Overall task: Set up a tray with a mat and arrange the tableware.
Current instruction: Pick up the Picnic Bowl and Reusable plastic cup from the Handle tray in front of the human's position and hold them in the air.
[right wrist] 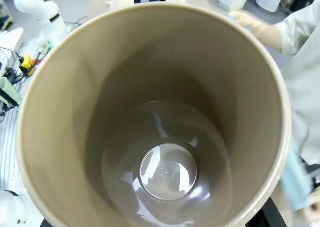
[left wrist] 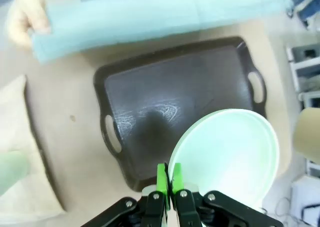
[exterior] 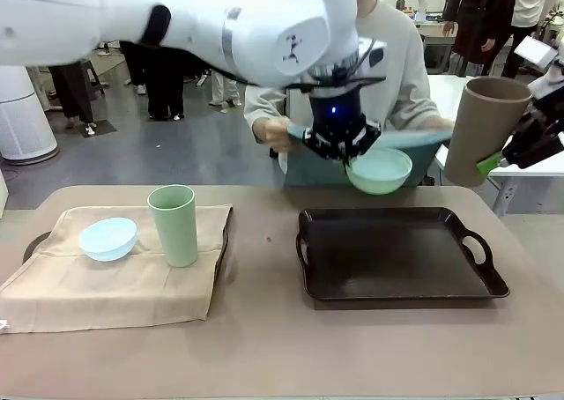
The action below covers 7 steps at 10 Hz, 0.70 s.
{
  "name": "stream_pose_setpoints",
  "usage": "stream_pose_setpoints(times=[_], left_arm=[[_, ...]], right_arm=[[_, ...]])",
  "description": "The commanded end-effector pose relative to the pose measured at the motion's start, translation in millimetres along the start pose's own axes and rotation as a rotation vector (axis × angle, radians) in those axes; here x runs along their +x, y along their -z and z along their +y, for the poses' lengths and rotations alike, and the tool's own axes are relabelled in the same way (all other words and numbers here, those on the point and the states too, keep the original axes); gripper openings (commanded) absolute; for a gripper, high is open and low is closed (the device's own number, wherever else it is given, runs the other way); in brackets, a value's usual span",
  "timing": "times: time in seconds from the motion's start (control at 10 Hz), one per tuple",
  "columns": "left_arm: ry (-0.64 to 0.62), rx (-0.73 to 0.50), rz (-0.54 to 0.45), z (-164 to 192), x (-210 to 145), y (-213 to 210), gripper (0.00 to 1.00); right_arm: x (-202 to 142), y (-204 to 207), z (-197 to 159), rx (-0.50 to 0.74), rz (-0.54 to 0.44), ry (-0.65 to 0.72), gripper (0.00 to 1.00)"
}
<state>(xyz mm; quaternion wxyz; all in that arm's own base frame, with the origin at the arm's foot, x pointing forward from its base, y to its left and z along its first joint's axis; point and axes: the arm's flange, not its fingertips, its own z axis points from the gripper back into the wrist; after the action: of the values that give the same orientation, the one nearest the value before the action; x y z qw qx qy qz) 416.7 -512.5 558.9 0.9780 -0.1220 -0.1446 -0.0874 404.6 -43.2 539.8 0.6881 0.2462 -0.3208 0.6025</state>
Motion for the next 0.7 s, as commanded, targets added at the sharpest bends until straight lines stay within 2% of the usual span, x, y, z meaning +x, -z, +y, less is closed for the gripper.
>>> stream_pose_setpoints(times=[0.0,0.1,0.2,0.6], left_arm=[[-0.038,0.033,-0.099,-5.9,-9.4,-26.3,0.00],[-0.040,0.015,-0.102,-1.4,-12.0,-33.7,0.00],[-0.009,0.002,-0.050,-5.5,-2.5,-24.1,0.00],[-0.009,0.002,-0.050,-5.5,-2.5,-24.1,0.00]], right_arm=[[8.2,0.0,11.0,0.004,0.017,0.029,0.20],[6.8,-1.2,9.6,0.002,0.030,0.009,0.20],[11.1,-6.4,7.0,-0.010,0.000,0.001,0.20],[11.1,-6.4,7.0,-0.010,0.000,0.001,0.20]])
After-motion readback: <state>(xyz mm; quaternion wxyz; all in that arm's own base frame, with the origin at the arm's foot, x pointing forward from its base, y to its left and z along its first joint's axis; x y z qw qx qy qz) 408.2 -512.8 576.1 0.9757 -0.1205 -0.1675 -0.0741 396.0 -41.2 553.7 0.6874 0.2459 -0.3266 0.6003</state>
